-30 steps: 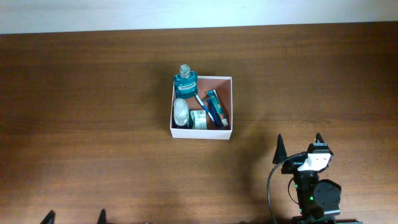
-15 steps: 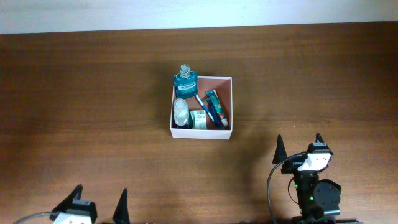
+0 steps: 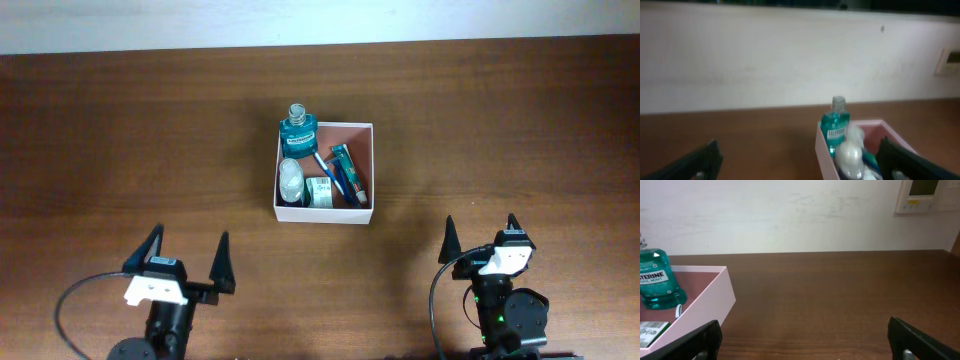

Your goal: Pack container

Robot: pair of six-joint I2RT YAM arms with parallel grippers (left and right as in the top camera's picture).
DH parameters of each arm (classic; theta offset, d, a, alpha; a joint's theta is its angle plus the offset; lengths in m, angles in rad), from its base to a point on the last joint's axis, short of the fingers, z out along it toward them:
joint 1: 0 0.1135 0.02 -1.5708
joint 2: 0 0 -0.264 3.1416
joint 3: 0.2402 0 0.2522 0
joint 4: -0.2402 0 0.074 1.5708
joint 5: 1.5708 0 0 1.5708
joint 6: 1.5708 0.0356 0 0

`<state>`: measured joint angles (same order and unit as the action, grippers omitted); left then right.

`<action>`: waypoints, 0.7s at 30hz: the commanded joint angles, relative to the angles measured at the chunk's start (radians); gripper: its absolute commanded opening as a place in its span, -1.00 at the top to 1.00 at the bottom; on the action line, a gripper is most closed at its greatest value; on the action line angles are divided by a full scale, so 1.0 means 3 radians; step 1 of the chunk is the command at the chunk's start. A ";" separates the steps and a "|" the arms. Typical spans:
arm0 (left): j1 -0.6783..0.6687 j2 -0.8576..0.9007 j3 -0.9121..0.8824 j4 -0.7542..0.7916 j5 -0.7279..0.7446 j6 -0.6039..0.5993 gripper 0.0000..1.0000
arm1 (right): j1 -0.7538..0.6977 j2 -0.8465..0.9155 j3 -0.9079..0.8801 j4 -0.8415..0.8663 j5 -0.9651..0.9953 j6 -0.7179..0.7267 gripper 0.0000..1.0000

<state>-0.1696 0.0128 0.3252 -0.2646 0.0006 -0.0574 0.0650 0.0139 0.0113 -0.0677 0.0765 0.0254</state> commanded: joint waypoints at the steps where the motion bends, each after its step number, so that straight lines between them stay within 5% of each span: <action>1: 0.0018 -0.0023 -0.0361 0.0364 0.0006 -0.0008 -0.99 | -0.0031 -0.0032 -0.0019 -0.0025 -0.0019 -0.0009 -0.97; 11: 0.0029 -0.0023 -0.0772 0.0506 -0.0593 -0.0008 -0.99 | -0.0031 -0.0032 -0.0019 -0.0025 -0.0019 -0.0009 -0.97; 21: 0.0167 -0.0024 -0.0994 0.0520 -0.0402 -0.0008 -0.99 | -0.0031 -0.0032 -0.0019 -0.0025 -0.0019 -0.0009 -0.97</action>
<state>-0.1268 0.0128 0.0452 -0.1162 -0.1349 -0.0574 0.0650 0.0139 0.0109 -0.0677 0.0765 0.0250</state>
